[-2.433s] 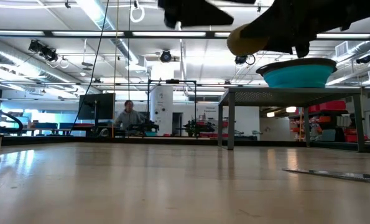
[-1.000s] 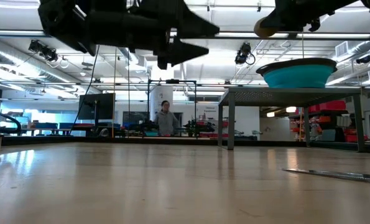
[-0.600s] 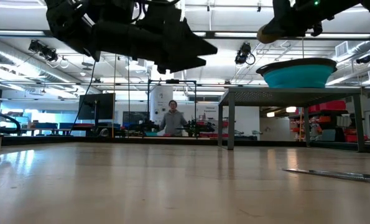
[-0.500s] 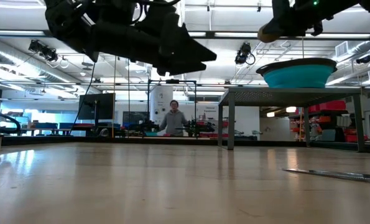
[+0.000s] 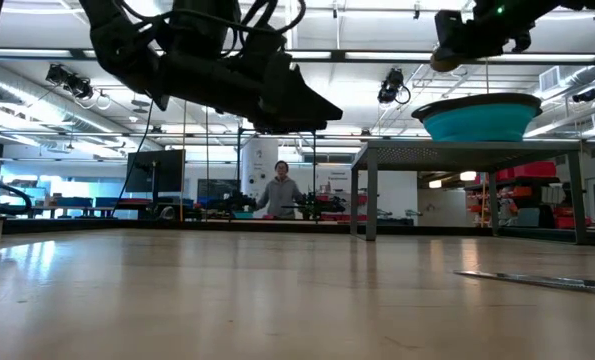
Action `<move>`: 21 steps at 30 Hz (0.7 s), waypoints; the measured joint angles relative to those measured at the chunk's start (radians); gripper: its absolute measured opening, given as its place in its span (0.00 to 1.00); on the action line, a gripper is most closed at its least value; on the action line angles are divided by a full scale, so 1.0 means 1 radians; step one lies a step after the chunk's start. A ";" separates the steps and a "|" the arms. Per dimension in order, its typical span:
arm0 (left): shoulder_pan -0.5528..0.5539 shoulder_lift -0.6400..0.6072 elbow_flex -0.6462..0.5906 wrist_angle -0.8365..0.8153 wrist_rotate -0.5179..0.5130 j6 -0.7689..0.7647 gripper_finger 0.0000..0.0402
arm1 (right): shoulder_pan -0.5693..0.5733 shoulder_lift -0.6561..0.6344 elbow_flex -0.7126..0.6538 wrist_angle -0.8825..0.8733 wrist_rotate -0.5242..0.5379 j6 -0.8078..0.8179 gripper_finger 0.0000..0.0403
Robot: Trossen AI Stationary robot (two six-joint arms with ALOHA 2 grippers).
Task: Pick & Place Fruit
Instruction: Put the brown kiwi into the blue strainer bowl on the shelf
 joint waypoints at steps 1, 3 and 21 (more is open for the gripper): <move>0.009 0.000 0.000 -0.005 0.017 -0.009 0.87 | -0.016 0.000 0.004 -0.038 -0.006 0.028 0.55; 0.022 0.000 0.000 -0.025 0.041 -0.015 0.87 | -0.046 0.001 0.010 -0.118 -0.024 0.092 0.55; 0.034 0.000 0.000 -0.061 0.053 -0.014 0.87 | -0.130 0.001 0.010 -0.282 -0.148 0.134 0.68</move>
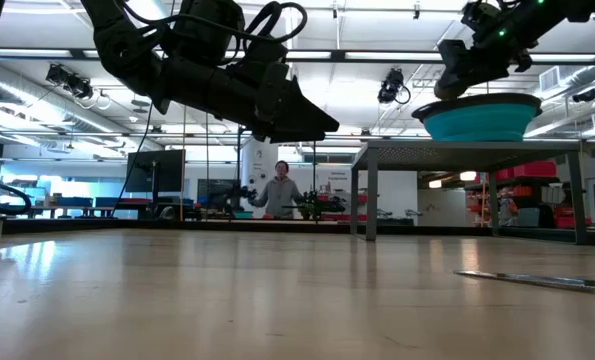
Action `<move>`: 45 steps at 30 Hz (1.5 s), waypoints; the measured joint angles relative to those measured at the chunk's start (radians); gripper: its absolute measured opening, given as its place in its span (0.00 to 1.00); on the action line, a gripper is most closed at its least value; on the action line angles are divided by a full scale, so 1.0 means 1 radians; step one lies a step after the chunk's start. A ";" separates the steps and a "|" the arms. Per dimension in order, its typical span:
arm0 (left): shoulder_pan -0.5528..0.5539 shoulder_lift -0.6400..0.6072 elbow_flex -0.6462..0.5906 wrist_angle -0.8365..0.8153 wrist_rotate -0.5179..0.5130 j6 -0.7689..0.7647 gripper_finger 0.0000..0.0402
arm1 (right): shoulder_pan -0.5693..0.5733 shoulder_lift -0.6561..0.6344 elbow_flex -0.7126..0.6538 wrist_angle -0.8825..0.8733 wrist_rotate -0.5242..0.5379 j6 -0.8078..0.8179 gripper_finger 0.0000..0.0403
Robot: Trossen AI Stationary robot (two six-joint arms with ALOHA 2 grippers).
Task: Pick & Place Fruit
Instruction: Put the brown kiwi into the blue strainer bowl on the shelf, then put the blue table knife on the shelf
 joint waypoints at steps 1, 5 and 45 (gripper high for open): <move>0.000 0.000 0.000 0.000 0.000 0.000 0.87 | 0.000 0.000 0.000 -0.005 0.000 -0.002 0.69; 0.000 0.000 0.000 0.000 0.000 0.001 0.87 | 0.000 0.000 0.000 -0.027 0.000 -0.002 0.73; 0.000 0.000 0.000 -0.095 0.018 -0.010 0.87 | 0.525 0.206 0.013 0.088 -0.272 0.071 0.74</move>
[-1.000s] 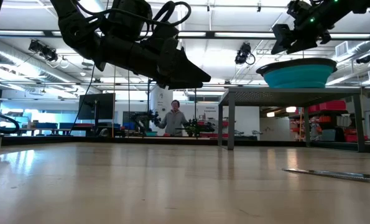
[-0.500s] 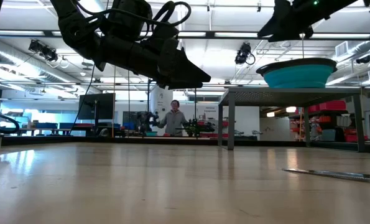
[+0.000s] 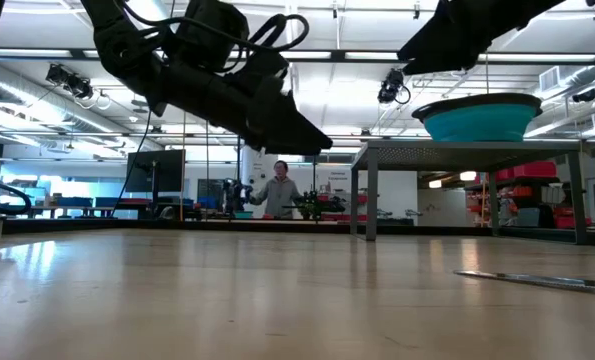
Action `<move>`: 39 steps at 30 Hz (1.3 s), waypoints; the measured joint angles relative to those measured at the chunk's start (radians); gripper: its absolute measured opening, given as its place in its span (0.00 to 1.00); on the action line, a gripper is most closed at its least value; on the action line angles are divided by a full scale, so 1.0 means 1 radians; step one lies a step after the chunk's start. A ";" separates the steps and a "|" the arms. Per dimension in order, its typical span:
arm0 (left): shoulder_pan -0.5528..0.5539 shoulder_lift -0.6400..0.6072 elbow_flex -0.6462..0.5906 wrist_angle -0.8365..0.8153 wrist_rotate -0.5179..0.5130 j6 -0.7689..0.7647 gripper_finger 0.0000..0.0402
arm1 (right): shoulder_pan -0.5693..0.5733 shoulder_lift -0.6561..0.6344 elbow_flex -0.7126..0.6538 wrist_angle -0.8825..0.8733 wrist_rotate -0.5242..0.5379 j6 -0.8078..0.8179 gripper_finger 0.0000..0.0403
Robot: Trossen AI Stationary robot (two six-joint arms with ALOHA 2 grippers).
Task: Pick & Place Fruit
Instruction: Put the blue table knife on the shelf
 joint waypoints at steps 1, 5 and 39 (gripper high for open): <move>0.000 0.000 0.000 -0.007 0.000 0.000 0.87 | 0.008 0.016 0.009 -0.010 -0.026 0.036 0.74; 0.000 0.000 0.000 -0.043 0.007 -0.004 0.87 | 0.039 0.047 0.045 -0.079 -0.192 0.209 0.74; -0.030 0.000 -0.272 0.506 0.160 -0.156 0.72 | 0.464 0.547 0.267 -0.256 -0.477 0.838 0.72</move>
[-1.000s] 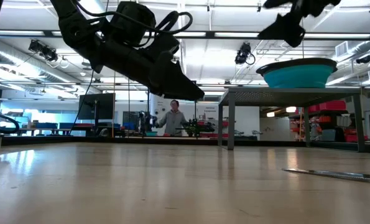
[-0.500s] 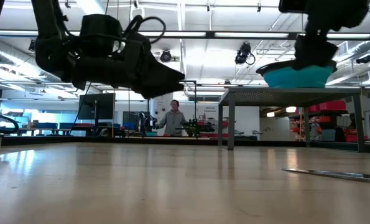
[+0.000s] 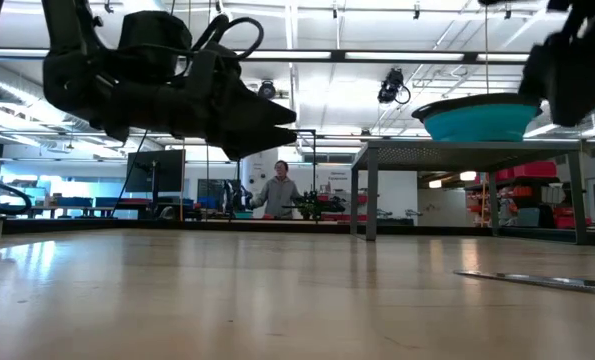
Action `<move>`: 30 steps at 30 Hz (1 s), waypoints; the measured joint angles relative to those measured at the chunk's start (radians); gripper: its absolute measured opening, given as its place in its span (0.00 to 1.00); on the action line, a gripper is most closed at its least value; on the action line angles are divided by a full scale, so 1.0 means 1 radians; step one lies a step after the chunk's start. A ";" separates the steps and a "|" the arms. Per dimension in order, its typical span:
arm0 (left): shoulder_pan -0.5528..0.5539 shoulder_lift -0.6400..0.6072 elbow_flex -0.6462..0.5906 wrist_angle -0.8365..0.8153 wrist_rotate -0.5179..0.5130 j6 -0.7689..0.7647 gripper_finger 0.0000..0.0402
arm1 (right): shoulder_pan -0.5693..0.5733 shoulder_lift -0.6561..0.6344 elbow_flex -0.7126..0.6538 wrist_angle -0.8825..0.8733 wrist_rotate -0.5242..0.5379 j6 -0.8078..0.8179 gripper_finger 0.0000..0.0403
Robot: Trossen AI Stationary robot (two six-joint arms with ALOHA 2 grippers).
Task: Pick & Place Fruit
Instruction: Put the blue table knife on the shelf
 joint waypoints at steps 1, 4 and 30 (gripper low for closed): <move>-0.017 0.000 0.000 -0.012 -0.019 -0.002 0.71 | 0.012 0.018 0.026 -0.015 0.027 -0.007 0.72; -0.071 0.000 0.000 -0.035 -0.083 -0.022 0.70 | 0.051 0.066 0.089 -0.067 0.090 -0.010 0.71; -0.404 0.000 0.000 -0.104 -0.366 -0.195 0.69 | 0.310 0.282 0.148 -0.149 -0.002 0.583 0.70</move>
